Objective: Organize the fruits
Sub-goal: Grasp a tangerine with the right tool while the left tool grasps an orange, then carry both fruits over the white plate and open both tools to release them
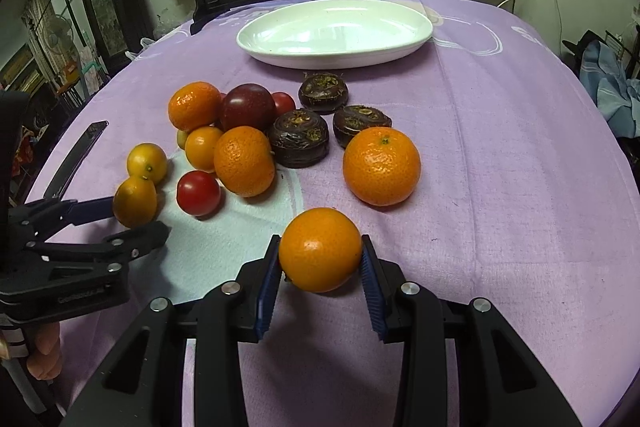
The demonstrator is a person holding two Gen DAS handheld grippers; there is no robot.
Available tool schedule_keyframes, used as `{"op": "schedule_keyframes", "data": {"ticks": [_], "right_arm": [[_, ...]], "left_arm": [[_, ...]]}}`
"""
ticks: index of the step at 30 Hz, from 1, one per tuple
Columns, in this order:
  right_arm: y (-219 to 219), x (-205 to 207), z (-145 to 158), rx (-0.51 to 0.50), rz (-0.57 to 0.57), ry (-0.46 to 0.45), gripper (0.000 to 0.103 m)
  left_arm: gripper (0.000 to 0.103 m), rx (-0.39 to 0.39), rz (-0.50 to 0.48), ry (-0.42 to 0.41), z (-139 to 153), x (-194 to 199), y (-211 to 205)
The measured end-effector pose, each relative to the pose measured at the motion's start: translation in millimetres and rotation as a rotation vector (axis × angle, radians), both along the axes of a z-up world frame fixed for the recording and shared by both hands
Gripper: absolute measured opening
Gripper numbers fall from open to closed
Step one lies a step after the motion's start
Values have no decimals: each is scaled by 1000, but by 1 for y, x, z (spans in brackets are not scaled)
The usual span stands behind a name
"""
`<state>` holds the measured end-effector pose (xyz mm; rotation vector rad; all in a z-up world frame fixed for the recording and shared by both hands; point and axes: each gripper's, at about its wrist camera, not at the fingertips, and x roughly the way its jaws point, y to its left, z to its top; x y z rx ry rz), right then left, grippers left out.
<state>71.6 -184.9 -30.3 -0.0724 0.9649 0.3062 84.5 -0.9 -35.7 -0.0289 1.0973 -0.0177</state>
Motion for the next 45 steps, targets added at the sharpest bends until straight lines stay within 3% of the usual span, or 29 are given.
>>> {"op": "schedule_keyframes", "data": {"ticks": [3,4,5,14,22,28,35,39,45], "right_arm": [[2,-2,-1,-6,8,-3,39],[3,-2,-1,-11,9,-5,39],[3,-2,-2,-15,11,-7,39],[-1,-3,2,11,2,-21,39],[-7,-11,36,48,5,-105,39],[5,26,73,-28,45,-176,39],[14,110,78,-67,54,-196,39],[11,165,63,-54,24,-151,39],[4,226,32,2,2,0,39]], "left_arm": [[62,9,-9,-20,1,3,-4],[54,8,-8,-21,2,5,-4],[37,4,-8,-24,3,5,-3],[37,-58,-49,-20,14,-13,12],[37,-51,-126,-116,66,-14,19],[37,-11,-154,-175,100,40,10],[37,-12,-130,-132,90,150,-10],[37,-3,-102,-87,73,198,-15],[37,13,-90,-36,46,246,-17]]}}
